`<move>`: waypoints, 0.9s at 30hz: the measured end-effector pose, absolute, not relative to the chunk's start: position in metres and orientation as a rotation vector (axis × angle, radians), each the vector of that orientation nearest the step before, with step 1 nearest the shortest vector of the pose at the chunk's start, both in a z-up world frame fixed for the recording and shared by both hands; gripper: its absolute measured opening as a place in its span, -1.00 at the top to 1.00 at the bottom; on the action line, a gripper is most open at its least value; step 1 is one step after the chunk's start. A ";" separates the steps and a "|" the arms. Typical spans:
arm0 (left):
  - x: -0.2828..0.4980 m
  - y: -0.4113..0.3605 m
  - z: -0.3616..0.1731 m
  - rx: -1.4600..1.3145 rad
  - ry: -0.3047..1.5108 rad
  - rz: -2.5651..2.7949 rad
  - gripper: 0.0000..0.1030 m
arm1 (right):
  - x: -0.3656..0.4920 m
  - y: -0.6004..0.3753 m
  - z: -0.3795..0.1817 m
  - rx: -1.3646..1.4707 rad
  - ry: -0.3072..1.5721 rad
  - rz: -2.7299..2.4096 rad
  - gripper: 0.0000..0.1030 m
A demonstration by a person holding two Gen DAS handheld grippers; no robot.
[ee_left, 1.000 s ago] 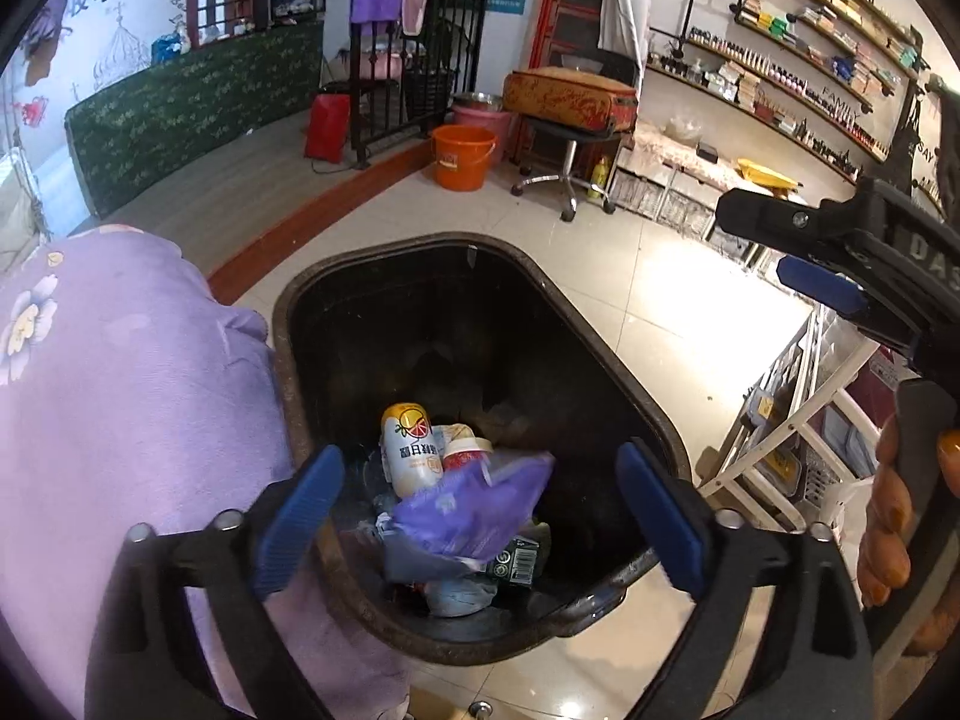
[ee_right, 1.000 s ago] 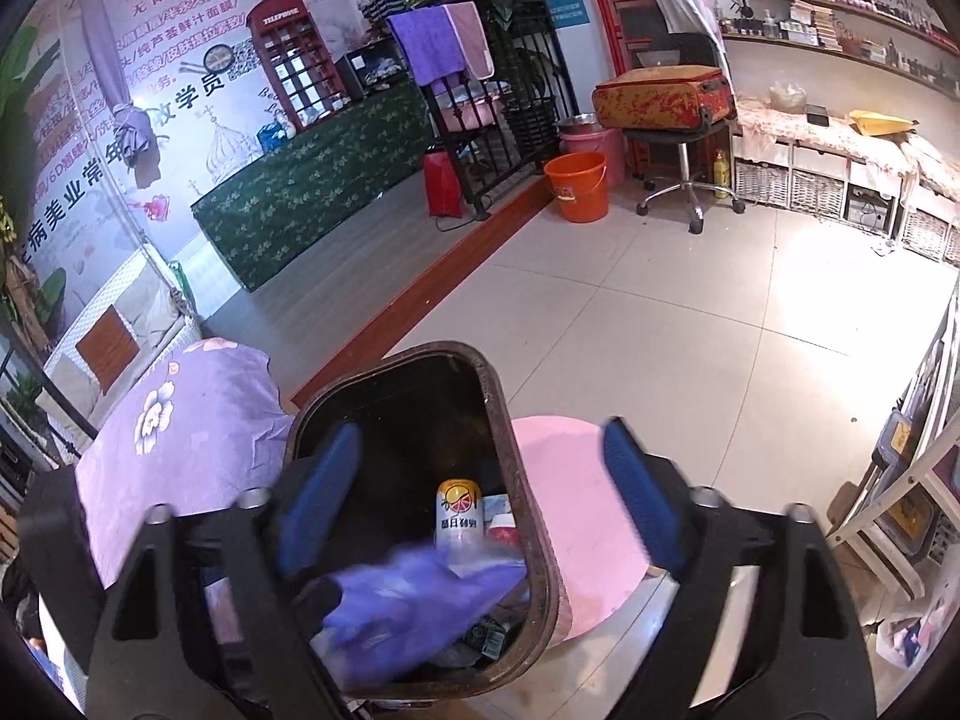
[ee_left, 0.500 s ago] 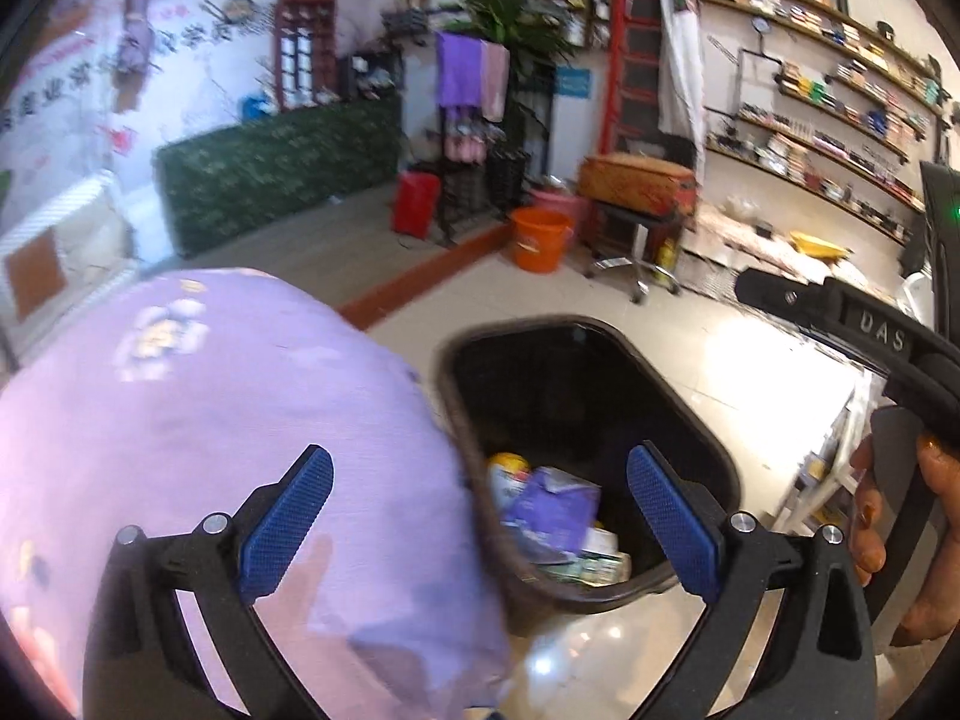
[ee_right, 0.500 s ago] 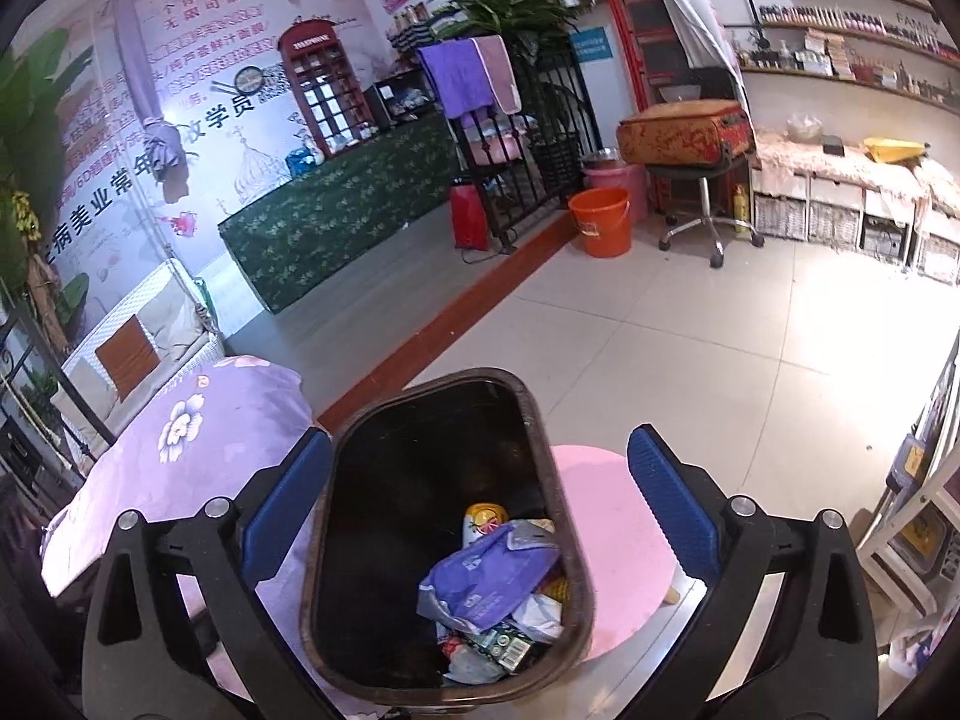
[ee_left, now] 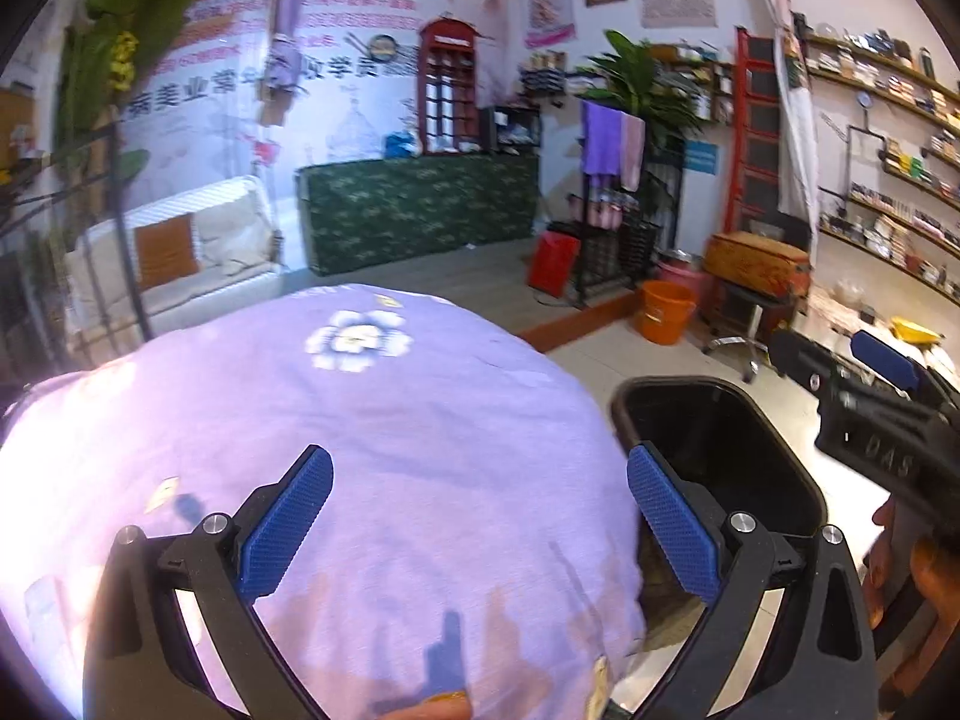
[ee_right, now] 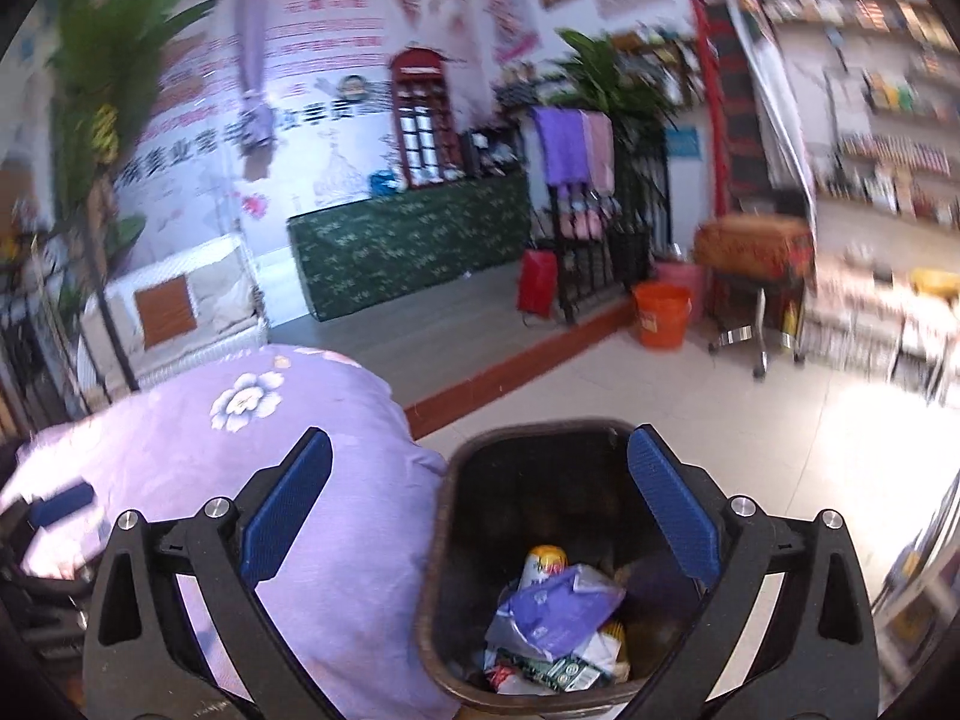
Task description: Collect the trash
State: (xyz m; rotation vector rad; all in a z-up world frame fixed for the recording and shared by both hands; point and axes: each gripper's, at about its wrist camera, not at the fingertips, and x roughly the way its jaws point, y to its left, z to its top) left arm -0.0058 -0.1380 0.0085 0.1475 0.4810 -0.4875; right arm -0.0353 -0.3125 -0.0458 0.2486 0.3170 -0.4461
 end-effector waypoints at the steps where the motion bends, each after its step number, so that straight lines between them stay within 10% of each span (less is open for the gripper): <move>1: -0.005 -0.128 0.008 0.141 0.478 -0.478 -0.88 | -0.034 -0.301 -0.044 0.216 0.315 -0.434 -0.89; 27: -0.020 -0.079 0.016 0.060 0.419 -0.347 -0.88 | -0.052 -0.217 -0.036 0.085 0.236 -0.305 -0.89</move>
